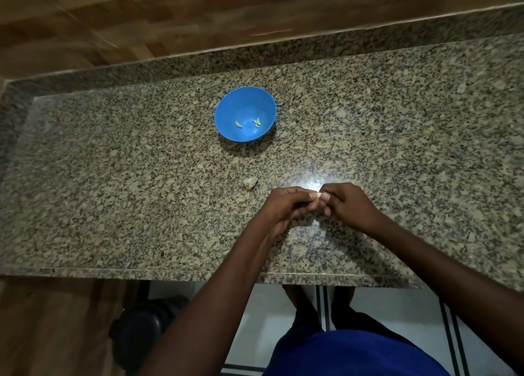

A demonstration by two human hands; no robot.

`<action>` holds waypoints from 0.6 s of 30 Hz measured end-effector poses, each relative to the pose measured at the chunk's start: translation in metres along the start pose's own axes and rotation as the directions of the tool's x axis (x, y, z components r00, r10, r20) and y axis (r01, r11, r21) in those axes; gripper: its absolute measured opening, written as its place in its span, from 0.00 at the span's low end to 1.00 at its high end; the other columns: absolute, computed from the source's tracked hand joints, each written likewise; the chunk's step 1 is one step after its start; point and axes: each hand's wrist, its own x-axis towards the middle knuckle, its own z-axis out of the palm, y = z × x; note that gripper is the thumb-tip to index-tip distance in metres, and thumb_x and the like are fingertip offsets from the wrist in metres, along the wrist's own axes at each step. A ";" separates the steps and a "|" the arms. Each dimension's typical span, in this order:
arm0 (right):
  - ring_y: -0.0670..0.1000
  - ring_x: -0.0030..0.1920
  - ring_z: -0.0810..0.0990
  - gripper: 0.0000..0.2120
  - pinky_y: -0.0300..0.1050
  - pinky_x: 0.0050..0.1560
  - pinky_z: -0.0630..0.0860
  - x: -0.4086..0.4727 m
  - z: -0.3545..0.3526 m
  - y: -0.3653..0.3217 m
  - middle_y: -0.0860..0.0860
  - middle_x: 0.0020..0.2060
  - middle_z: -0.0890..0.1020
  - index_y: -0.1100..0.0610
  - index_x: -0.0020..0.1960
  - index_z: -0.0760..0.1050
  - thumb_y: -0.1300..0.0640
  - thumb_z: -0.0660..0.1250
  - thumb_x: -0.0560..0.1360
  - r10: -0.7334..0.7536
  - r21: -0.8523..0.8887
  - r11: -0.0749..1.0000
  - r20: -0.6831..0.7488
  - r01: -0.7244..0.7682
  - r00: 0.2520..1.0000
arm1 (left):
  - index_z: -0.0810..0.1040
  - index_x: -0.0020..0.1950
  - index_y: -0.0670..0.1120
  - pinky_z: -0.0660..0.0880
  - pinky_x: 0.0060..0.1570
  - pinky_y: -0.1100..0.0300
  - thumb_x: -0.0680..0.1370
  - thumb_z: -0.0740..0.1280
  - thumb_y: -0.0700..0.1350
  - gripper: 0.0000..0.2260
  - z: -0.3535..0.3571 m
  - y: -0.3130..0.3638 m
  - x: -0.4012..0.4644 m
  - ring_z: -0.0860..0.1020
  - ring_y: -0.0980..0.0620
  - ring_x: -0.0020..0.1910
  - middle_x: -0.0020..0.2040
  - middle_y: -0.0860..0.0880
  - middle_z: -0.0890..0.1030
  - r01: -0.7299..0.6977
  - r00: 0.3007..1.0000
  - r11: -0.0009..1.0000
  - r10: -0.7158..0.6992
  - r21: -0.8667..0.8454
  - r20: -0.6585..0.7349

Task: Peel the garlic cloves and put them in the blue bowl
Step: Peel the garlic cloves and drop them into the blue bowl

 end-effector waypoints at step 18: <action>0.43 0.21 0.60 0.15 0.34 0.18 0.55 0.008 -0.014 -0.005 0.50 0.26 0.67 0.58 0.39 0.69 0.63 0.53 0.83 0.380 0.602 0.472 0.520 -0.644 0.765 | 0.85 0.46 0.36 0.81 0.41 0.51 0.74 0.75 0.35 0.03 -0.002 -0.005 -0.002 0.82 0.49 0.34 0.38 0.39 0.85 -0.315 0.939 0.850 0.343 0.422 0.010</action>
